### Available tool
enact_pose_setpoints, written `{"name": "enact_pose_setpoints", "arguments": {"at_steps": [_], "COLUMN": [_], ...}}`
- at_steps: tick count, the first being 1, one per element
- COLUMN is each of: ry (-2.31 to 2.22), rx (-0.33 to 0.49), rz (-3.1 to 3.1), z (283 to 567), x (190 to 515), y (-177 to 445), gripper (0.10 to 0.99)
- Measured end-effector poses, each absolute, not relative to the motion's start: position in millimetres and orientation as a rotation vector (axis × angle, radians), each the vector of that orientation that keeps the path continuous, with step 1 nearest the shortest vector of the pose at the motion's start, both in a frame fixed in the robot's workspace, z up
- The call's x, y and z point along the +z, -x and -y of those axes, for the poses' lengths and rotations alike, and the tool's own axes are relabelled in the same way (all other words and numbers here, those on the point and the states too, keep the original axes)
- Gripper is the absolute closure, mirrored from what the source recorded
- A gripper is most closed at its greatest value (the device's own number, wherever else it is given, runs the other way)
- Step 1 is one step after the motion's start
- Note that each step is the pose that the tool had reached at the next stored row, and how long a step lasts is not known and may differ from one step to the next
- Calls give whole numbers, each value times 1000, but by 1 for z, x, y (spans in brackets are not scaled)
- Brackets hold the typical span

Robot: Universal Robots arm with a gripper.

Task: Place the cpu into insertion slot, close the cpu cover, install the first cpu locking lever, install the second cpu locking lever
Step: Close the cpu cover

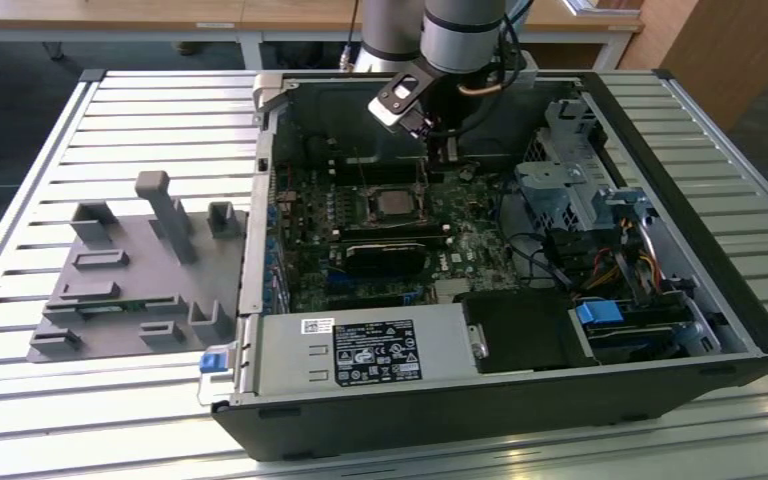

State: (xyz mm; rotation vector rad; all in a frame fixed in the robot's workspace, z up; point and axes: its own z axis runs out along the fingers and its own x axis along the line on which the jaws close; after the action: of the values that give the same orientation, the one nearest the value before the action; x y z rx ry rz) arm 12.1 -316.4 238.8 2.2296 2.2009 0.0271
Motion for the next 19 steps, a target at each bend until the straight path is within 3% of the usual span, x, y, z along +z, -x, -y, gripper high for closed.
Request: {"name": "enact_pose_setpoints", "arguments": {"at_steps": [19], "ry": [-2230], "rx": [27], "rz": [-2201], "z": [316], "x": [230], "y": [0], "gripper": [980]}}
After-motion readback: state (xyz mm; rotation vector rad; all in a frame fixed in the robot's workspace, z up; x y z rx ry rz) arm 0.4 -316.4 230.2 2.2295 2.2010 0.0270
